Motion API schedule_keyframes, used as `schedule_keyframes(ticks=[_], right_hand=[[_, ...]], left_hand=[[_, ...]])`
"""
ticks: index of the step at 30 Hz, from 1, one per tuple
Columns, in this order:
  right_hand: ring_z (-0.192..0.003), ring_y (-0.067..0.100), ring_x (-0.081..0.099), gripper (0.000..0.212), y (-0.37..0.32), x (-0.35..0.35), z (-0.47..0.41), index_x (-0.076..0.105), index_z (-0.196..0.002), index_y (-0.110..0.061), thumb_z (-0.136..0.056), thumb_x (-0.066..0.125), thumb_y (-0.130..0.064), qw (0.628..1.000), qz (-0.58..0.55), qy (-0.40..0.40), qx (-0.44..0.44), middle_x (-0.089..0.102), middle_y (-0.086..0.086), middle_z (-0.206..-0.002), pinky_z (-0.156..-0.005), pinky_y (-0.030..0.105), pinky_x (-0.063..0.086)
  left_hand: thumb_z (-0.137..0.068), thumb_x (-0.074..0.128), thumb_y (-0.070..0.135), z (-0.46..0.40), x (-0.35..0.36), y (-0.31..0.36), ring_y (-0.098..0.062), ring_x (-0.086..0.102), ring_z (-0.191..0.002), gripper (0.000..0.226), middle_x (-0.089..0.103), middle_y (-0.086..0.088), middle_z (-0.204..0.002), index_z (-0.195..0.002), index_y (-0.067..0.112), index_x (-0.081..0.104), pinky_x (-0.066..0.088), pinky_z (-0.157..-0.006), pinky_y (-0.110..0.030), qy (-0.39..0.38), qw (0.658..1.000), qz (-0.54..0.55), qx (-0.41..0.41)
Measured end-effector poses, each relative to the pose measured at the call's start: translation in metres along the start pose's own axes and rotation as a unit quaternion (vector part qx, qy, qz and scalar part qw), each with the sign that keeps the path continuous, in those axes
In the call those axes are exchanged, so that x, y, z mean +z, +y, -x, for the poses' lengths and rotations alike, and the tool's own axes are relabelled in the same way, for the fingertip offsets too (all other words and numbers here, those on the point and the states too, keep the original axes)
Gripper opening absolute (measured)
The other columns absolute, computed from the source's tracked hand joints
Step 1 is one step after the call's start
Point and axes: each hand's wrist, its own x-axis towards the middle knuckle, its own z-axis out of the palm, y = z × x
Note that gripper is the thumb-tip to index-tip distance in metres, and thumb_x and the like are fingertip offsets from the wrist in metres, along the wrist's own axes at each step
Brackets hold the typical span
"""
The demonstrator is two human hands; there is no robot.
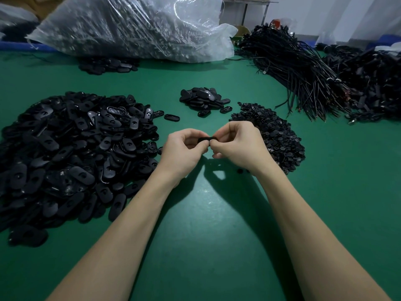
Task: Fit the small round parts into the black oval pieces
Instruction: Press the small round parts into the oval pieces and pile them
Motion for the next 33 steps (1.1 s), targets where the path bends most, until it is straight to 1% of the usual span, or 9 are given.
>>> schedule_keyframes(ticks=[3,5,6,8,11,16,22,26,33], right_hand=[[-0.059,0.014,0.075,0.010,0.001,0.003,0.000,0.067,-0.085,-0.012,-0.085,0.075,-0.006,0.999,0.005,0.007,-0.033,0.071,-0.006,-0.062,-0.060,0.024,0.059],[-0.064,0.018,0.076,0.013,0.001,0.001,-0.002,0.066,-0.093,-0.014,-0.087,0.074,-0.005,0.998,0.008,-0.011,-0.065,0.072,-0.003,-0.074,-0.068,0.036,0.064],[-0.066,0.019,0.076,0.016,0.001,0.000,-0.003,0.067,-0.096,-0.017,-0.088,0.075,-0.006,0.996,0.021,-0.021,-0.081,0.073,-0.002,-0.080,-0.070,0.037,0.064],[-0.066,0.012,0.073,0.020,0.002,-0.002,-0.009,0.072,-0.099,-0.025,-0.087,0.077,-0.009,0.991,0.065,-0.018,-0.113,0.072,-0.004,-0.084,-0.068,0.027,0.062],[-0.061,-0.002,0.066,0.018,0.006,0.001,-0.020,0.076,-0.099,-0.029,-0.085,0.081,-0.018,0.984,0.115,0.010,-0.132,0.070,-0.014,-0.077,-0.064,0.010,0.051],[-0.074,0.003,0.067,0.016,0.005,0.011,-0.055,0.075,-0.100,-0.034,-0.085,0.079,-0.036,0.985,0.117,0.080,-0.097,0.068,-0.021,-0.082,-0.079,0.030,0.058],[-0.097,0.014,0.070,0.024,-0.012,0.015,-0.127,0.079,-0.107,-0.030,-0.087,0.075,-0.042,0.980,0.115,0.162,-0.026,0.075,-0.010,-0.098,-0.083,0.031,0.057],[-0.106,0.020,0.069,0.025,-0.019,0.015,-0.161,0.078,-0.108,-0.027,-0.088,0.074,-0.041,0.979,0.119,0.160,0.030,0.076,-0.003,-0.110,-0.091,0.033,0.056],[-0.102,0.020,0.068,0.020,-0.014,0.016,-0.170,0.079,-0.106,-0.026,-0.091,0.068,-0.033,0.983,0.138,0.106,0.057,0.076,-0.001,-0.109,-0.084,0.031,0.056]], left_hand=[[-0.089,0.073,0.007,-0.001,0.000,0.000,-0.013,0.073,-0.083,0.012,0.077,-0.002,-0.085,-0.089,0.019,0.073,0.057,-0.080,-0.025,0.010,1.000,0.027,-0.012],[-0.089,0.074,0.008,-0.002,-0.001,0.000,-0.008,0.070,-0.074,0.010,0.076,0.002,-0.079,-0.093,0.018,0.073,0.054,-0.074,-0.020,0.018,0.997,0.070,-0.031],[-0.090,0.074,0.010,-0.002,-0.001,0.000,-0.007,0.069,-0.072,0.010,0.076,0.003,-0.077,-0.096,0.017,0.072,0.054,-0.074,-0.020,0.023,0.995,0.087,-0.041],[-0.091,0.073,0.011,-0.004,0.000,0.000,-0.008,0.069,-0.073,0.015,0.076,0.003,-0.076,-0.105,0.016,0.069,0.055,-0.077,-0.023,0.033,0.992,0.113,-0.055],[-0.095,0.067,0.010,-0.007,0.000,0.001,-0.014,0.073,-0.081,0.020,0.077,-0.003,-0.085,-0.114,0.013,0.065,0.058,-0.078,-0.024,0.050,0.982,0.166,-0.075],[-0.097,0.064,0.011,-0.008,0.000,0.005,-0.015,0.075,-0.084,0.011,0.073,-0.011,-0.104,-0.108,0.010,0.062,0.056,-0.072,-0.019,0.057,0.970,0.216,-0.093],[-0.098,0.062,0.010,-0.009,0.000,0.003,-0.013,0.073,-0.080,0.006,0.073,-0.010,-0.100,-0.104,0.008,0.063,0.056,-0.072,-0.020,0.039,0.971,0.213,-0.097],[-0.099,0.062,0.010,-0.008,0.001,0.002,-0.014,0.073,-0.080,0.004,0.075,-0.006,-0.094,-0.102,0.009,0.064,0.057,-0.074,-0.021,0.032,0.973,0.208,-0.095],[-0.099,0.061,0.009,-0.008,0.001,0.003,-0.013,0.073,-0.079,0.003,0.075,-0.004,-0.089,-0.099,0.010,0.064,0.058,-0.075,-0.022,0.026,0.972,0.212,-0.094]])
